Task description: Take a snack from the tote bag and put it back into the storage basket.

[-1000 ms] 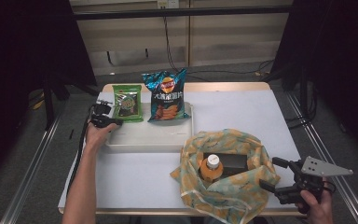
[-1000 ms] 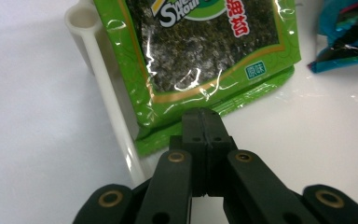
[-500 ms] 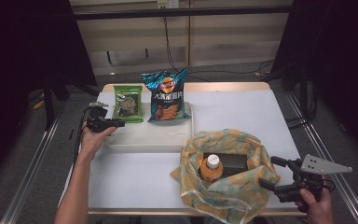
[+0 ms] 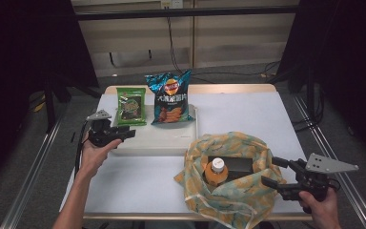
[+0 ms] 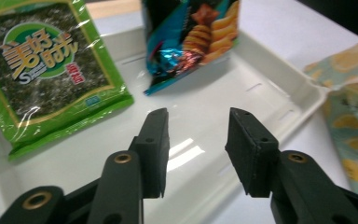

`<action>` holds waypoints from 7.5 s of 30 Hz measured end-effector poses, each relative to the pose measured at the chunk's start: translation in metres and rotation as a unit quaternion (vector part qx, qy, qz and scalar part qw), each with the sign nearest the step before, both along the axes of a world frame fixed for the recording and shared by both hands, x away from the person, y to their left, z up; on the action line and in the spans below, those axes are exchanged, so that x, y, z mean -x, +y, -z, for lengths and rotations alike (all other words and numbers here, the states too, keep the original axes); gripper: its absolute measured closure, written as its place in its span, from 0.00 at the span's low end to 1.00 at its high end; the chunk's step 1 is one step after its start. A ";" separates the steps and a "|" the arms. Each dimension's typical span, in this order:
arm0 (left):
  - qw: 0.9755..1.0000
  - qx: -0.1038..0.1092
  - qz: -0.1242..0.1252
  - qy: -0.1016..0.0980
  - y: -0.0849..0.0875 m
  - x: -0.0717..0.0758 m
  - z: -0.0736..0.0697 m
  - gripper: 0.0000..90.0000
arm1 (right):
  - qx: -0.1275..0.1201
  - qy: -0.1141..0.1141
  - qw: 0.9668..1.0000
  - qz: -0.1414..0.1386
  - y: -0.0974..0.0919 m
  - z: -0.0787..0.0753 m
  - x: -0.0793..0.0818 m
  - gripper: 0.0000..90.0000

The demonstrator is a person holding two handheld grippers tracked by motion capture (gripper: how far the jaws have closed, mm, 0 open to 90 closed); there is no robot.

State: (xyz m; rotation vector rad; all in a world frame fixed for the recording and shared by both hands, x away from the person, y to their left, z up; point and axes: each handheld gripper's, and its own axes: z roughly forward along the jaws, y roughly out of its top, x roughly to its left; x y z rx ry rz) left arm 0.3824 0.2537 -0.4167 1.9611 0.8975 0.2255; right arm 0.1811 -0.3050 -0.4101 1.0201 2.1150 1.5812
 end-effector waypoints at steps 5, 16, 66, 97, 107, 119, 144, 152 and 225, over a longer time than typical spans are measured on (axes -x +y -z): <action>0.999 0.018 0.033 -0.021 -0.012 0.023 -0.008 0.73 | 0.001 0.003 1.000 -0.008 0.006 -0.005 -0.004 0.30; 0.993 0.046 0.101 -0.048 -0.061 0.070 -0.017 0.67 | 0.018 0.015 0.998 -0.053 0.025 -0.008 -0.006 0.27; 0.982 -0.037 0.185 0.010 -0.119 0.102 0.040 1.00 | 0.058 0.090 0.989 -0.101 0.027 0.038 0.000 0.49; 0.979 0.111 0.154 -0.071 -0.130 0.148 0.002 0.51 | 0.018 0.048 0.996 -0.073 0.016 0.022 0.002 0.36; 0.968 0.136 0.197 -0.069 -0.143 0.160 -0.002 0.68 | 0.018 0.049 0.996 -0.071 0.019 0.022 0.001 0.36; 0.970 0.125 0.198 -0.067 -0.178 0.162 -0.007 0.54 | 0.018 0.050 0.996 -0.071 0.017 0.023 0.001 0.36; 0.986 0.071 0.141 -0.057 -0.234 0.145 0.013 0.24 | 0.023 0.057 0.995 -0.077 0.019 0.027 -0.002 0.35; 0.984 0.066 0.151 -0.063 -0.235 0.147 0.017 0.33 | 0.022 0.059 0.995 -0.078 0.019 0.027 -0.001 0.35; 0.950 0.123 0.284 -0.048 -0.186 0.101 -0.085 0.34 | 0.005 0.034 0.996 -0.077 0.016 0.022 0.002 0.13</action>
